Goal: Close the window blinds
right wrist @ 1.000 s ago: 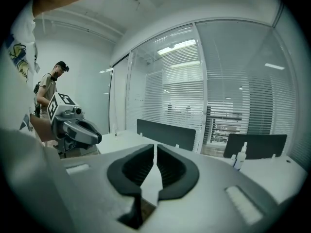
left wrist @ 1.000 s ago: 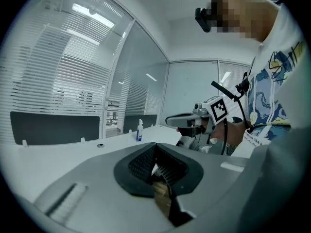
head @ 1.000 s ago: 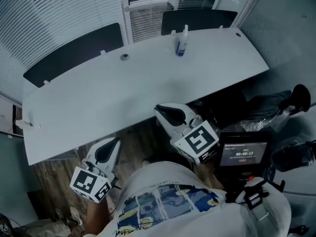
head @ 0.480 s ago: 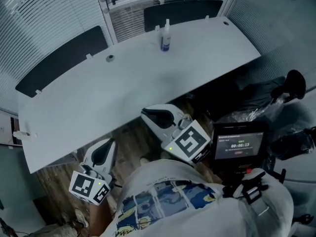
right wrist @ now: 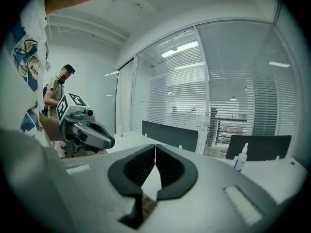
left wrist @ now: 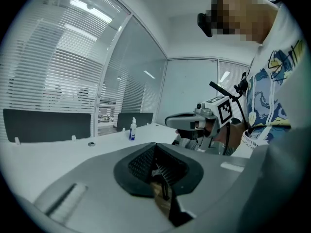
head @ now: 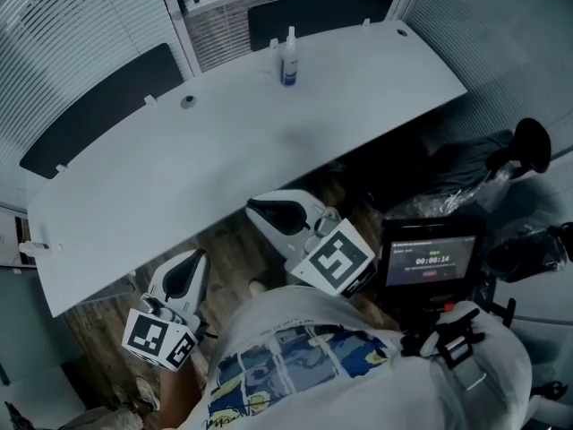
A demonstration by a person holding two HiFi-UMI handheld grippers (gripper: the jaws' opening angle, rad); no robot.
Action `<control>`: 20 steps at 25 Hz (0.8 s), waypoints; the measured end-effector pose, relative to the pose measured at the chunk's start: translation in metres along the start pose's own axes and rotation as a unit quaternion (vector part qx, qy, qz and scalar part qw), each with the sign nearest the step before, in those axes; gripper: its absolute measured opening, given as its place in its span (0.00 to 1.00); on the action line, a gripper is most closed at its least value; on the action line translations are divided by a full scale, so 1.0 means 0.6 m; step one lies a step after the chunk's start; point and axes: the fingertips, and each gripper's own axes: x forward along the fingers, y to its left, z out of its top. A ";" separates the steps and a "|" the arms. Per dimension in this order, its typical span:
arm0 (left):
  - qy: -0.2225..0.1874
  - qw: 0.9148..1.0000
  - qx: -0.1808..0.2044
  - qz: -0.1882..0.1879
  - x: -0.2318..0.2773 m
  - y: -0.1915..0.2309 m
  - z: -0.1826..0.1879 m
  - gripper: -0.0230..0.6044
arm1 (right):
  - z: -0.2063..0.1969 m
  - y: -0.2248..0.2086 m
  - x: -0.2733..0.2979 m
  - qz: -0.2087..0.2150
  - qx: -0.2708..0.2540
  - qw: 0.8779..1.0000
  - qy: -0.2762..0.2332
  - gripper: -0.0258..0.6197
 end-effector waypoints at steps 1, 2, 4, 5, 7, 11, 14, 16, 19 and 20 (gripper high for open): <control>0.000 1.000 0.000 -0.001 0.001 0.000 -0.001 0.04 | -0.001 0.000 0.000 0.000 -0.002 1.000 0.000 0.05; -0.001 1.000 0.001 -0.002 0.001 0.000 -0.001 0.04 | -0.001 0.001 0.000 0.000 -0.004 1.000 0.001 0.04; -0.002 1.000 0.003 -0.002 0.001 0.000 0.001 0.04 | -0.002 0.001 0.000 -0.001 -0.003 1.000 0.002 0.04; -0.003 1.000 0.003 -0.001 0.001 0.001 0.002 0.04 | -0.001 0.000 0.001 -0.001 -0.004 1.000 0.001 0.04; -0.003 1.000 0.005 -0.001 0.001 0.001 0.003 0.04 | 0.001 0.000 0.001 -0.001 -0.006 1.000 0.000 0.04; -0.001 1.000 0.005 -0.002 0.000 0.001 0.002 0.04 | 0.005 0.001 0.003 0.000 -0.007 1.000 -0.005 0.04; 0.002 1.000 0.005 -0.001 -0.001 0.002 0.000 0.04 | 0.005 0.001 0.005 0.000 -0.008 1.000 -0.003 0.04; 0.003 1.000 0.004 -0.001 -0.001 0.002 -0.002 0.04 | 0.003 0.003 0.005 0.001 -0.010 1.000 -0.002 0.04; 0.003 1.000 0.004 -0.001 0.000 0.001 -0.004 0.04 | 0.001 0.009 0.005 0.006 -0.018 1.000 0.002 0.04; 0.002 1.000 0.005 -0.002 0.000 0.000 -0.004 0.04 | 0.000 0.011 0.006 0.008 -0.020 1.000 0.003 0.04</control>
